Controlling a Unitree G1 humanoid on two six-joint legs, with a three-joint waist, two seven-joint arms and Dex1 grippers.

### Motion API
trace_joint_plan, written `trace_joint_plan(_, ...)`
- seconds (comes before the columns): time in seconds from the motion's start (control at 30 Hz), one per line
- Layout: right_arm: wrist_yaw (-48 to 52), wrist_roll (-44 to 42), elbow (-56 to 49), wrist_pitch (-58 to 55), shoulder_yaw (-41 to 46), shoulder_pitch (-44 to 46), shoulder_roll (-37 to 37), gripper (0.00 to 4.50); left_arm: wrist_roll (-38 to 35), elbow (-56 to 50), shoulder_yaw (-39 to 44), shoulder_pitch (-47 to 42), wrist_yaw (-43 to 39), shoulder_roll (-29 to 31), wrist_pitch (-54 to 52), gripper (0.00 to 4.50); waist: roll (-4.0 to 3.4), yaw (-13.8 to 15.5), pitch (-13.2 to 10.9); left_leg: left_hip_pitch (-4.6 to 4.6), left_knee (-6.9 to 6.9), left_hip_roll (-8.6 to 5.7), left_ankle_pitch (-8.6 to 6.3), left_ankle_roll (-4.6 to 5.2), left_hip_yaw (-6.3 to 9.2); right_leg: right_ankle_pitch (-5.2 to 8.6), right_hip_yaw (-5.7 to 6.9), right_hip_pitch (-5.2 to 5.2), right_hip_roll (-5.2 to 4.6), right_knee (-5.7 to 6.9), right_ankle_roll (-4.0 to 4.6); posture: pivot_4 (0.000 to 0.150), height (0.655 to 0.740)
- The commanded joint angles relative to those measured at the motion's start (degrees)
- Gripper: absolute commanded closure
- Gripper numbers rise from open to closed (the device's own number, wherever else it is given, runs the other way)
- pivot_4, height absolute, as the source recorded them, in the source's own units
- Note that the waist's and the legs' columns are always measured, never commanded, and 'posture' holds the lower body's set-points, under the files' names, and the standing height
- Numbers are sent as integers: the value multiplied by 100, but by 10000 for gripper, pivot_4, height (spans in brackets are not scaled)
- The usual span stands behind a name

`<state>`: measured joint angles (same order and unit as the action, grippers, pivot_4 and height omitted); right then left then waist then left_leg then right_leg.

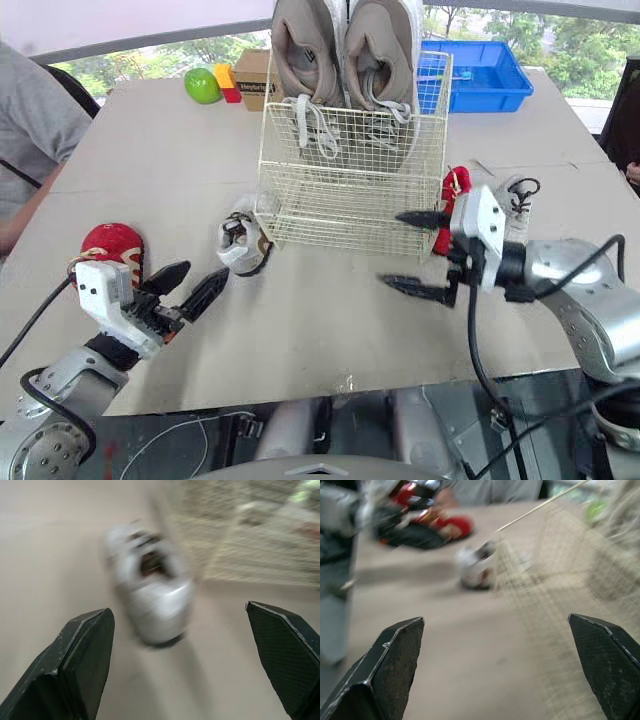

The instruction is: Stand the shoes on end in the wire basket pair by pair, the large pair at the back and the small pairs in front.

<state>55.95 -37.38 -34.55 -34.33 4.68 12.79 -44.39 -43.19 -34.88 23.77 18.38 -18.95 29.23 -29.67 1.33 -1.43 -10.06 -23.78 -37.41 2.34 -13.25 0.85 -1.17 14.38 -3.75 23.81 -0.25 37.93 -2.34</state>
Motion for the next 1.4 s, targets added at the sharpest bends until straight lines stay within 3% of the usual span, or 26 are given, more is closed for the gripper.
trace_joint_plan(0.03,-195,-64,-395,151,212,-384,47,151,432,-73,-337,-326,374,-107,-15,0,7,21,5,4,-2,1,1,0,0,0,-2,-4,0,1,0,1500,7400)
trace_joint_plan(0.3,-519,191,-501,365,154,-672,85,151,1277,647,-1126,-1239,911,-468,-178,0,9,61,7,6,-9,-10,0,-1,-1,-24,-17,-11,4,1,-1,1500,7400)
trace_joint_plan(0.4,-511,169,-474,379,178,-646,51,0,1489,685,-1301,-1339,1118,-712,-252,8280,11,61,7,1,-5,-10,0,-2,0,-27,-7,-10,10,-1,0,1500,7400)
trace_joint_plan(0.57,-534,218,-384,438,49,-440,91,0,1655,488,-1394,-1375,1261,-1080,-78,34318,12,52,7,6,-2,-9,0,-1,1,-27,-8,-11,10,3,-1,1500,7400)
trace_joint_plan(0.63,-665,225,-353,311,-13,-309,127,0,1749,401,-1302,-1395,1300,-1171,98,42038,12,58,7,5,-4,-10,0,-1,1,-27,-10,-11,10,2,-2,1500,7400)
trace_joint_plan(0.8,-1033,242,-391,231,-188,578,364,0,1204,-40,-243,-2180,1806,-1544,662,43576,26,62,-2,0,-6,-7,0,-1,3,-29,-10,-7,10,3,-1,1500,7400)
trace_joint_plan(0.9,-1340,-299,-427,-430,-107,1588,394,0,287,-100,-24,-3031,1034,-1109,633,43576,30,66,-4,-3,-11,-6,2,-3,13,-31,6,-6,20,12,0,1500,7400)
trace_joint_plan(1.0,-1395,-921,-196,-1174,-27,2728,193,0,45,-105,-389,-3432,-396,-289,702,43576,29,70,-2,-3,-10,-9,2,-4,12,-32,9,-11,15,6,3,1500,7400)
trace_joint_plan(1.1,-1132,-1408,387,-1876,-118,3947,-81,0,335,253,-832,-3619,-1718,482,1061,43576,25,55,-4,-5,-3,-14,1,-3,0,-30,1,-11,-3,-5,2,1500,7400)
trace_joint_plan(1.2,-950,-1532,869,-2244,-294,4788,-164,0,634,688,-1179,-3857,-2722,863,1615,43576,26,52,-4,-6,2,-13,-1,-1,-5,-29,4,-6,-4,-8,4,1500,7400)
trace_joint_plan(1.4,-359,-446,2340,-2496,-1684,6069,-110,0,2110,2427,-2073,-4832,-4673,1058,4476,43576,18,51,-7,-8,10,-6,0,-1,-8,-27,-1,11,15,1,9,1500,7400)
